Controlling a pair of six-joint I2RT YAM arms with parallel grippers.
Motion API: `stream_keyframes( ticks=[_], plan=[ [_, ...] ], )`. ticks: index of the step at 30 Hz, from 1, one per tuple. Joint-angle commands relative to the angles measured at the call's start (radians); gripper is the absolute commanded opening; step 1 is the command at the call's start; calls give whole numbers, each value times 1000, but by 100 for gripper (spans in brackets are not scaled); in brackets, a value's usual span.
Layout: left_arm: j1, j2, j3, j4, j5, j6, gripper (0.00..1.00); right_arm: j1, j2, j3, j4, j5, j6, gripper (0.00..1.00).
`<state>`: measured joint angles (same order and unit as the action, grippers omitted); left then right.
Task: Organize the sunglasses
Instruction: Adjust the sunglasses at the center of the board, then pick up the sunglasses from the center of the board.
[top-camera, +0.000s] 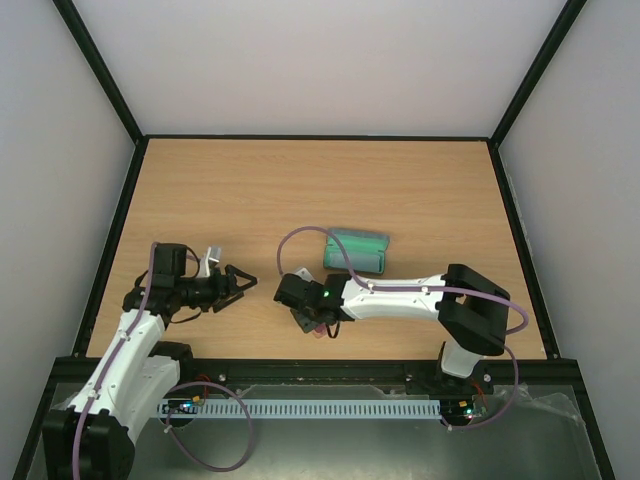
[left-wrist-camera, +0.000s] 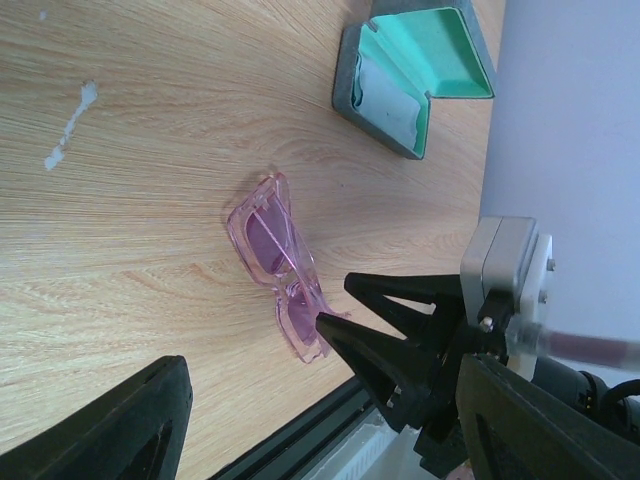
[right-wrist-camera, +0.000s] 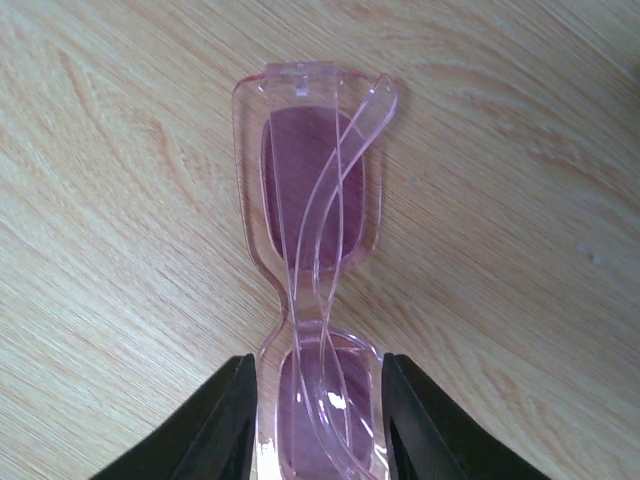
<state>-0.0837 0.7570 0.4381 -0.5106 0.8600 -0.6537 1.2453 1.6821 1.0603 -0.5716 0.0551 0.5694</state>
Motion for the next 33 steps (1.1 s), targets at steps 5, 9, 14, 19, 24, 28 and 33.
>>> stream_keyframes(
  ticks=[5,9,14,19,24,28,33],
  plan=[
    [9,0,-10,6,16,8,75,8,12,24,-18,32,-6,43],
    [9,-4,-14,6,16,7,75,8,44,44,-21,31,-13,36],
    [9,-5,-16,7,16,7,75,9,75,52,-17,21,-14,35],
    [9,-1,-19,9,19,9,76,10,99,48,-20,29,-11,32],
    [9,-2,-21,11,19,8,75,10,87,42,-18,37,-5,17],
    [9,-2,-26,14,18,7,75,9,74,43,-28,49,-2,11],
    [9,4,-25,22,19,6,76,10,49,46,-47,75,5,9]
  ],
)
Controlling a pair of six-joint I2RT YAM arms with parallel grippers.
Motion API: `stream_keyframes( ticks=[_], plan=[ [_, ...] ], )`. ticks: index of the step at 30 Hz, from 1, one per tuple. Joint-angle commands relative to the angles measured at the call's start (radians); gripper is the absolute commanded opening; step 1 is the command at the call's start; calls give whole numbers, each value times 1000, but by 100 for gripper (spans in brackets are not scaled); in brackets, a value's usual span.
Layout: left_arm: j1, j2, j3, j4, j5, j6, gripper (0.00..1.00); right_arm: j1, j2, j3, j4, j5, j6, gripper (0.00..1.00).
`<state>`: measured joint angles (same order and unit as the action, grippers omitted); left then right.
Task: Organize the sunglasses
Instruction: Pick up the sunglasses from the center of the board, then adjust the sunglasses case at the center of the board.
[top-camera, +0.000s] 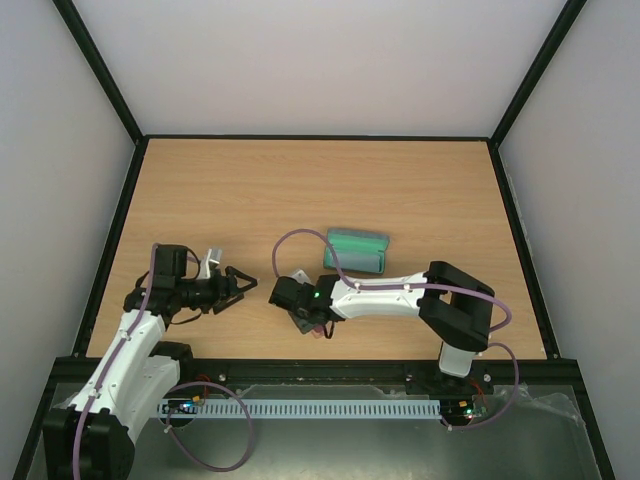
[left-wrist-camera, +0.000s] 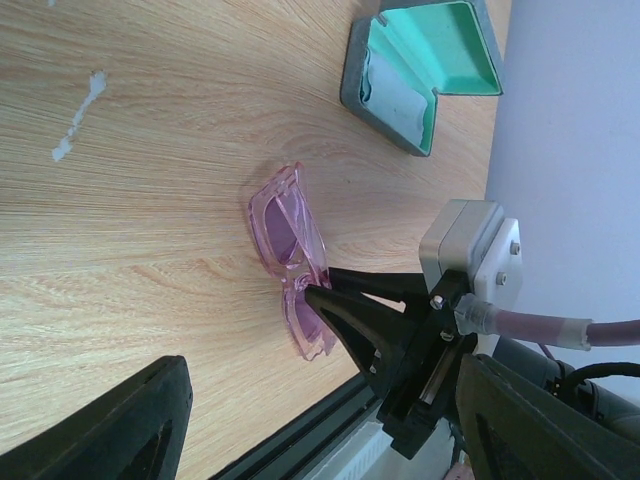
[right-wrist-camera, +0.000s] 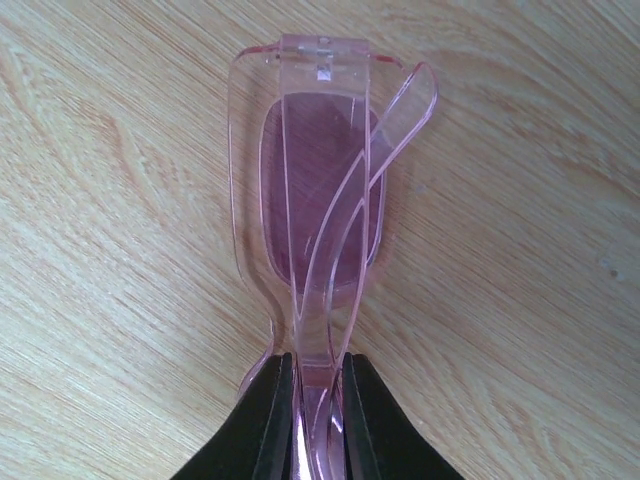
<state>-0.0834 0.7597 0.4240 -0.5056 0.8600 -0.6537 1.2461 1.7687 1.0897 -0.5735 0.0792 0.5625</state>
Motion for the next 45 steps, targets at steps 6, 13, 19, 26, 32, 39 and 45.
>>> stream_keyframes(
  ticks=[6,13,19,26,32,39,45],
  plan=[
    [2,37,-11,24,6,18,75,9,-111,31,-100,101,32,6],
    [-164,101,-16,149,-85,-96,76,-26,-232,40,-201,173,55,7],
    [-397,231,-36,389,-203,-270,77,-147,-379,56,-299,217,64,7],
    [-568,538,42,659,-287,-384,76,-241,-458,138,-388,250,54,7],
    [-671,796,182,933,-324,-482,74,-274,-486,150,-386,239,47,7],
    [-705,1020,313,1073,-402,-552,71,-292,-499,167,-392,232,43,7],
    [-698,1095,376,1077,-449,-547,71,-301,-509,186,-409,233,32,7]
  ],
)
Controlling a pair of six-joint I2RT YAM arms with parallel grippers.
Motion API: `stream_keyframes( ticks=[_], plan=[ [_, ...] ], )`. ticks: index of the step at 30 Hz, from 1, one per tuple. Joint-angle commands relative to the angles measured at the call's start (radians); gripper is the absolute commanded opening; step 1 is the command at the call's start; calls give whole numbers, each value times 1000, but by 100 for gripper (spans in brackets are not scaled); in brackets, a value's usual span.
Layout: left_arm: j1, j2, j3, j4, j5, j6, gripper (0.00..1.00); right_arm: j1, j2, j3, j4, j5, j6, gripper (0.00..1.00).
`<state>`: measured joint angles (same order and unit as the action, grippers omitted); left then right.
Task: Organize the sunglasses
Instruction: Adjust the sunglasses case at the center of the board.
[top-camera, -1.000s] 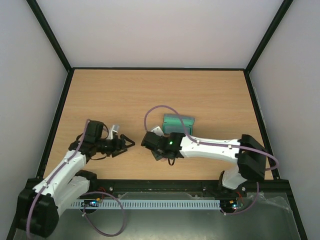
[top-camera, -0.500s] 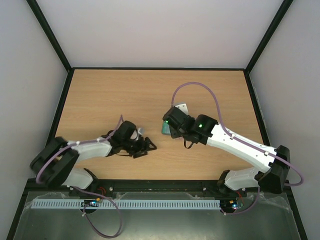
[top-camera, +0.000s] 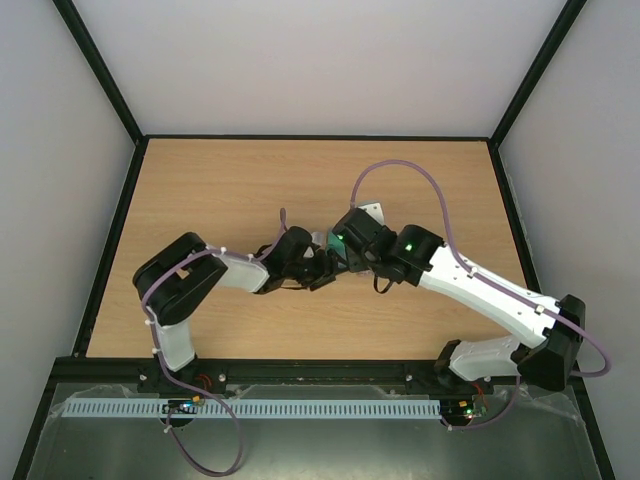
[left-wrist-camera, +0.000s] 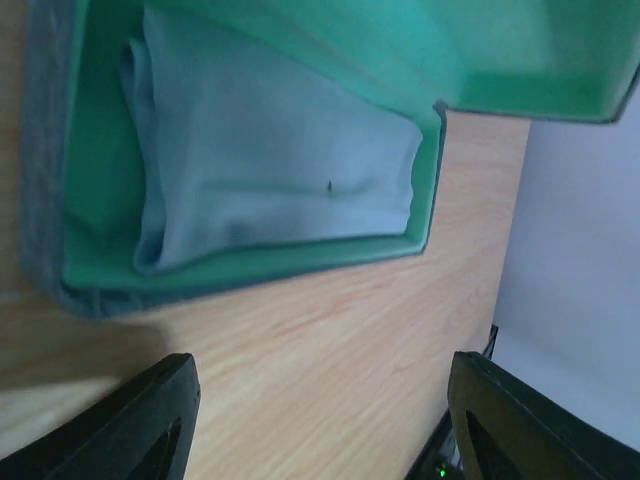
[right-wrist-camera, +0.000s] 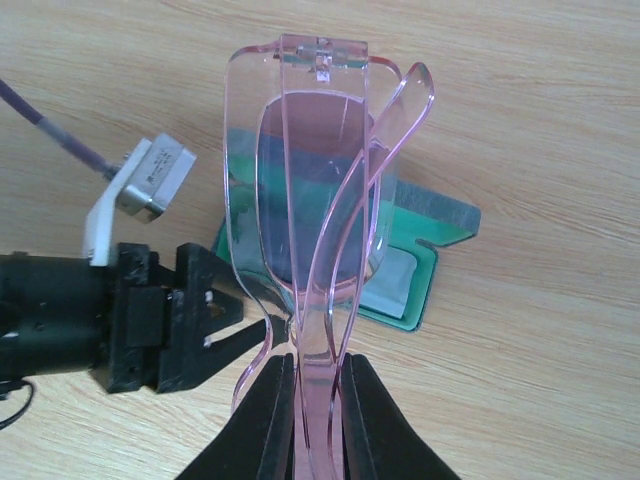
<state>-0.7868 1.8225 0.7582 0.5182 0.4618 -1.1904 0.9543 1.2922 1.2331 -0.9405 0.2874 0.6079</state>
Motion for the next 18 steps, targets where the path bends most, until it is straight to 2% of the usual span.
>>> stream_keyframes(
  ticks=[1,18],
  plan=[
    [7,38,48,52,-53,-9,71,-12,-35,42,-45,25,-15,7],
    [63,108,114,18,-82,55,71,-38,-68,12,-38,4,-27,7]
  ],
)
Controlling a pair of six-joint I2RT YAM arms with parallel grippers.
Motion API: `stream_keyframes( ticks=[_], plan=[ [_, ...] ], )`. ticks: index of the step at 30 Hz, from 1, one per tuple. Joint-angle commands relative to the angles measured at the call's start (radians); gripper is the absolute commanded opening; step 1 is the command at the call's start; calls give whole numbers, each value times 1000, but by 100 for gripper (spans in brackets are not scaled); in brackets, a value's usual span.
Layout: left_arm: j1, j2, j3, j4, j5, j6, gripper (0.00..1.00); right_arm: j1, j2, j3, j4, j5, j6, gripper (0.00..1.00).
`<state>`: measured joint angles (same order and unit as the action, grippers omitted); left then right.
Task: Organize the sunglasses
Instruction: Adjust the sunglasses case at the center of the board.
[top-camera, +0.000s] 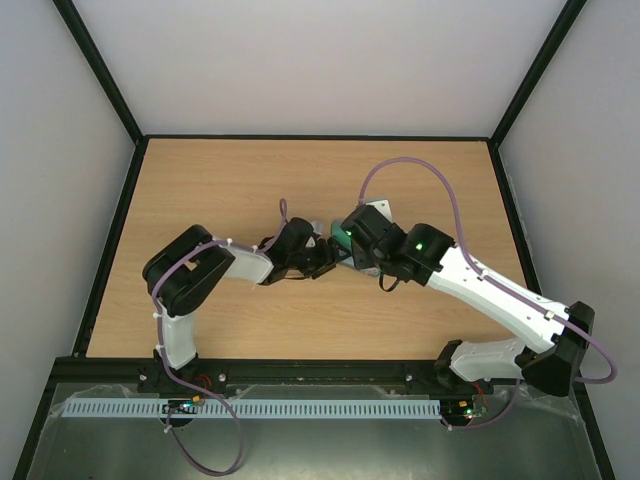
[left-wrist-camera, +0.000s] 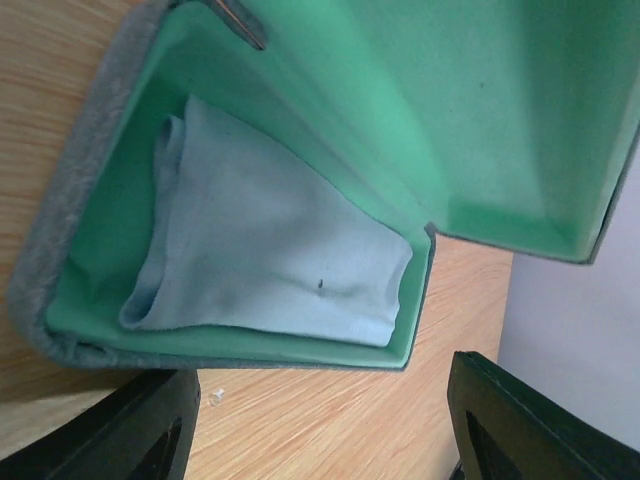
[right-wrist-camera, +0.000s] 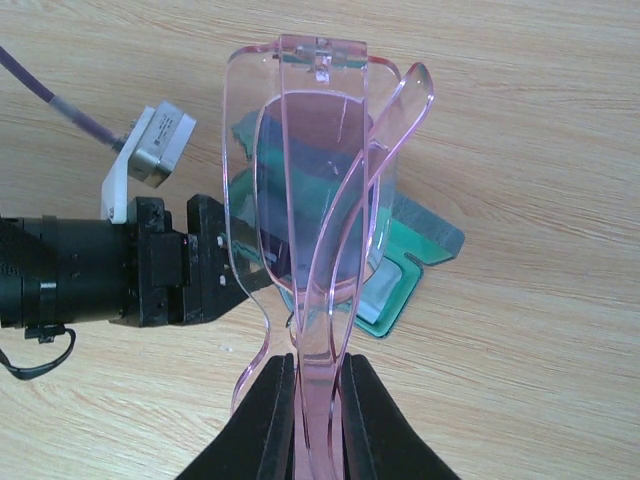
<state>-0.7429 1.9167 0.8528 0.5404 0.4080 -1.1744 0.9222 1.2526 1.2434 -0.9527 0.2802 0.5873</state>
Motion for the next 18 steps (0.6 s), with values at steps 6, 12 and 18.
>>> stream_keyframes(
  ticks=[6,12,18],
  plan=[
    [48,11,26,-10,-33,57,71,-6,-32,-4,-24,8,-3,7],
    [67,16,31,-5,-38,60,71,-6,-29,-1,-21,7,-1,7],
    [88,28,51,-1,-42,56,71,-6,-27,-1,-21,4,-3,7]
  ],
)
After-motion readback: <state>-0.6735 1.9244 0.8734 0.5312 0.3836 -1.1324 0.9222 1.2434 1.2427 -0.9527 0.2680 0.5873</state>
